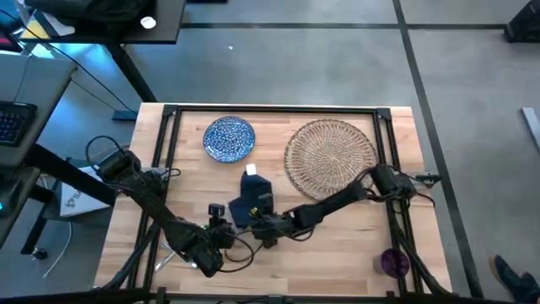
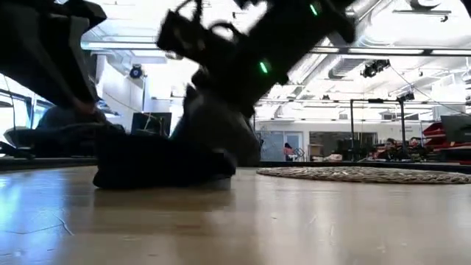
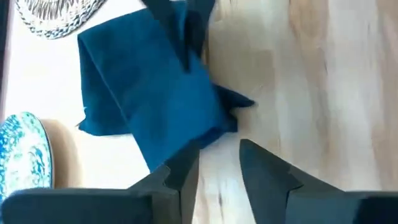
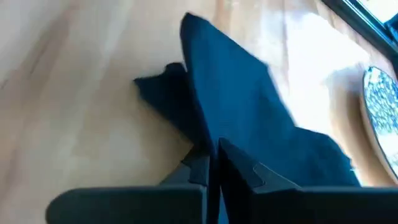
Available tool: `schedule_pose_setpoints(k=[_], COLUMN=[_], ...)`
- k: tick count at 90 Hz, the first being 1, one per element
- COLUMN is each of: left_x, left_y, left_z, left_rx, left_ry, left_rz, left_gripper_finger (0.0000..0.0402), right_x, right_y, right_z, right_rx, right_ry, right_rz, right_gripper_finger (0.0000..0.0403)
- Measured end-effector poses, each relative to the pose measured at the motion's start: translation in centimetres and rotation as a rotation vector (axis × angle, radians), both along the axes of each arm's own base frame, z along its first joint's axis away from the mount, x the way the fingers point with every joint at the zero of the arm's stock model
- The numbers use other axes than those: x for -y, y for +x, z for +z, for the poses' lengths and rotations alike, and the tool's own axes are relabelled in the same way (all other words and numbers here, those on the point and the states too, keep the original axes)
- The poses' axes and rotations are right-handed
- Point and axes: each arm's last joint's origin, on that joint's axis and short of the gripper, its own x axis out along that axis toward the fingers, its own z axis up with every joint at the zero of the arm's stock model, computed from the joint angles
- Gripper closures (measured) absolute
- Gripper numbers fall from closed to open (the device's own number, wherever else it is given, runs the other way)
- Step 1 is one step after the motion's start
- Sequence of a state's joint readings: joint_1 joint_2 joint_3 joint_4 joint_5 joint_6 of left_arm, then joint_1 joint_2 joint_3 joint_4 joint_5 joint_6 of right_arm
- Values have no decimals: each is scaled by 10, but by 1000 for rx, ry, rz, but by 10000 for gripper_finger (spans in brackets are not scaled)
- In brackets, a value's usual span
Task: Set table place
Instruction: Fold the blue table napkin
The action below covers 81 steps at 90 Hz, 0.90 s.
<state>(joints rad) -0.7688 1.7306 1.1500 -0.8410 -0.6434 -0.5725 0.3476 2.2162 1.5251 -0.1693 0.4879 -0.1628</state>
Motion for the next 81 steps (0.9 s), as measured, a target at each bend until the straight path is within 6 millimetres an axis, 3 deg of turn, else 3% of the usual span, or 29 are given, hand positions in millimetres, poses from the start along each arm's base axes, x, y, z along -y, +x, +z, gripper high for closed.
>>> schedule_pose_setpoints(k=[20,34,58,81], left_x=[-2,-6,-7,-14], left_y=[-4,-5,-6,-8], left_z=[-5,-13,-35,-46], left_rx=[53,172,221,268], left_ry=[24,52,-26,32], left_rz=[61,130,107,99], left_gripper_finger=[239,221,215,215], right_x=[3,3,5,7], right_y=[10,10,10,11], right_z=[23,23,23,23], right_rx=[-42,-57,-57,-54], right_ry=[45,92,125,130], right_rz=[-3,12,-3,-13], right_gripper_finger=[403,403,403,403])
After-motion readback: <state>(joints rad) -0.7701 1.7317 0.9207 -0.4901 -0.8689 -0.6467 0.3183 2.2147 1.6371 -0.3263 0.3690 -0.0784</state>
